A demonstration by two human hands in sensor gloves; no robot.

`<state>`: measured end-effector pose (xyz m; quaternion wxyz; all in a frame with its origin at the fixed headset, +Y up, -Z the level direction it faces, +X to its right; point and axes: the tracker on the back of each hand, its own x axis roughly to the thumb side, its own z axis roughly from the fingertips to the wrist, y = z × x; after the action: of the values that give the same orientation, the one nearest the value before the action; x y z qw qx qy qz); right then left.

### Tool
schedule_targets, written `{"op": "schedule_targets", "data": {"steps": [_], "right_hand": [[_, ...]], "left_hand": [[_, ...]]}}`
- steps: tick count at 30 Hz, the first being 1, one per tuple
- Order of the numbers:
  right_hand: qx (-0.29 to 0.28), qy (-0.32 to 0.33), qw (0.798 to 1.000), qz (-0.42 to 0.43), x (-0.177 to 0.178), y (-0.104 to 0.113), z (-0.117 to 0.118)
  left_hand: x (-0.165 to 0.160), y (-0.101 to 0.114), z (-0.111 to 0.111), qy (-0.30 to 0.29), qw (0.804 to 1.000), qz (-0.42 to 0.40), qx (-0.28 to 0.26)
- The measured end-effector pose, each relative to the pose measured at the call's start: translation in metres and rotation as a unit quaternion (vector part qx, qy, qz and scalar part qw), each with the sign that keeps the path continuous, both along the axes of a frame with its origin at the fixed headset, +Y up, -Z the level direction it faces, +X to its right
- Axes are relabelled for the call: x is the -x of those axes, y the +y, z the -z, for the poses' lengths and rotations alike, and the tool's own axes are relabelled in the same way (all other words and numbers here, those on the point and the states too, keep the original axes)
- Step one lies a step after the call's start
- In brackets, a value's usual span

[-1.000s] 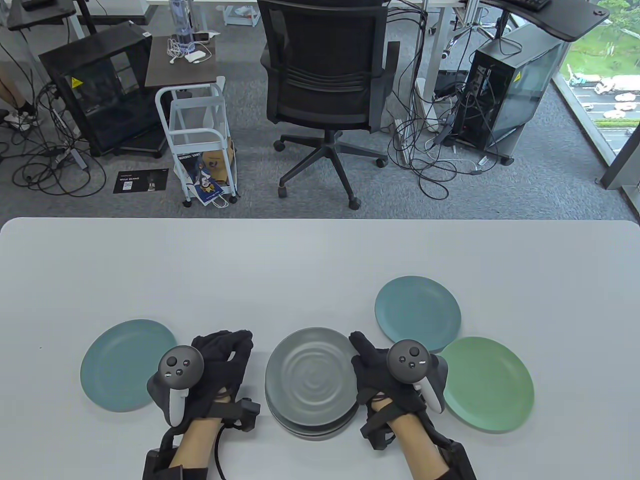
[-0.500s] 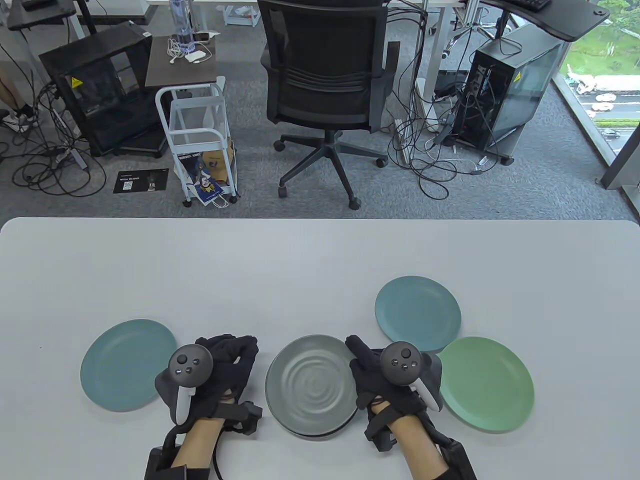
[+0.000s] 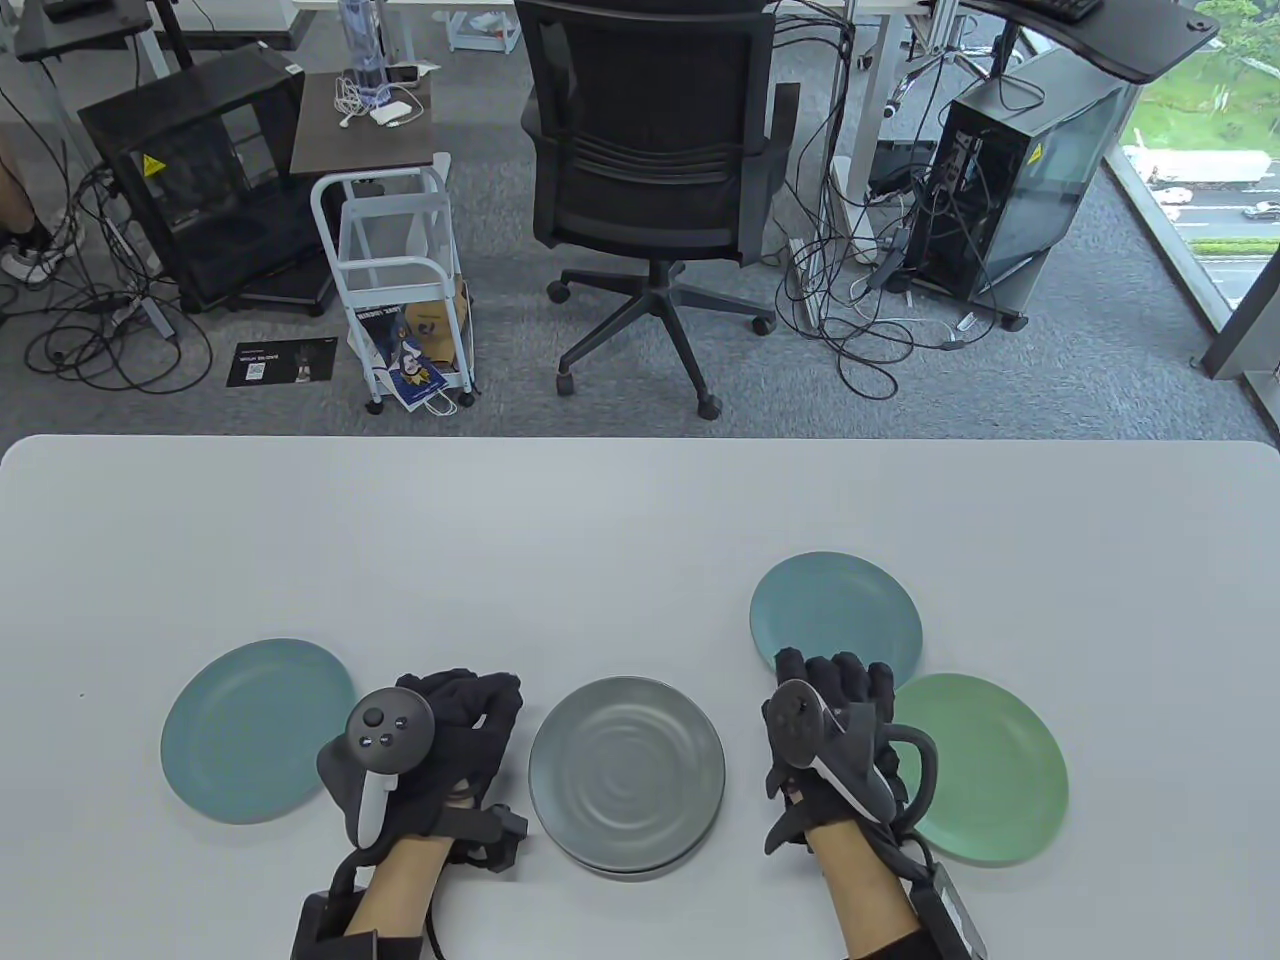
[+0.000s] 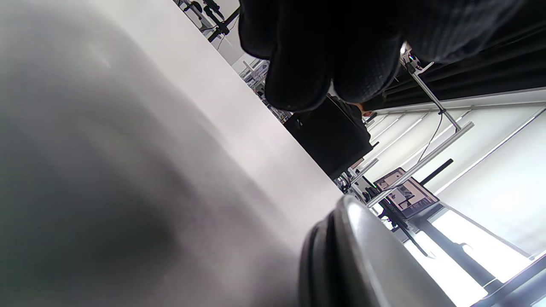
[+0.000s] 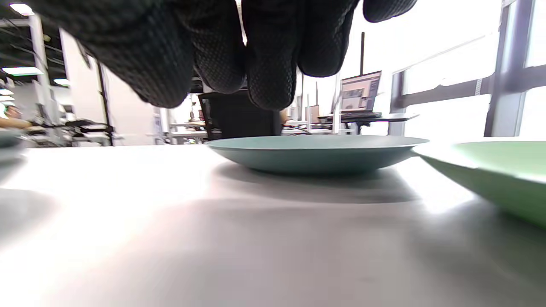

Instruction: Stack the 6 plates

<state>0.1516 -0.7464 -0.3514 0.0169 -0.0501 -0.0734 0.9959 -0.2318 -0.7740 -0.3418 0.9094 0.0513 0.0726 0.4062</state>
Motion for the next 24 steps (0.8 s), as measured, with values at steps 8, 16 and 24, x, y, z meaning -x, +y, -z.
{"op": "schedule_targets", "data": {"steps": [8, 16, 24], "right_hand": [[0.089, -0.021, 0.995, -0.033, -0.003, -0.009, 0.022], [0.114, -0.03, 0.991, -0.062, -0.003, -0.014, 0.033], [0.082, -0.043, 0.993, -0.073, -0.002, -0.013, 0.034]], "left_hand": [[-0.002, 0.0, 0.0, -0.002, 1.0, 0.01, -0.006], [-0.008, 0.012, -0.005, 0.005, 0.999, 0.043, -0.032], [-0.028, 0.022, -0.014, 0.017, 0.982, 0.181, -0.047]]}}
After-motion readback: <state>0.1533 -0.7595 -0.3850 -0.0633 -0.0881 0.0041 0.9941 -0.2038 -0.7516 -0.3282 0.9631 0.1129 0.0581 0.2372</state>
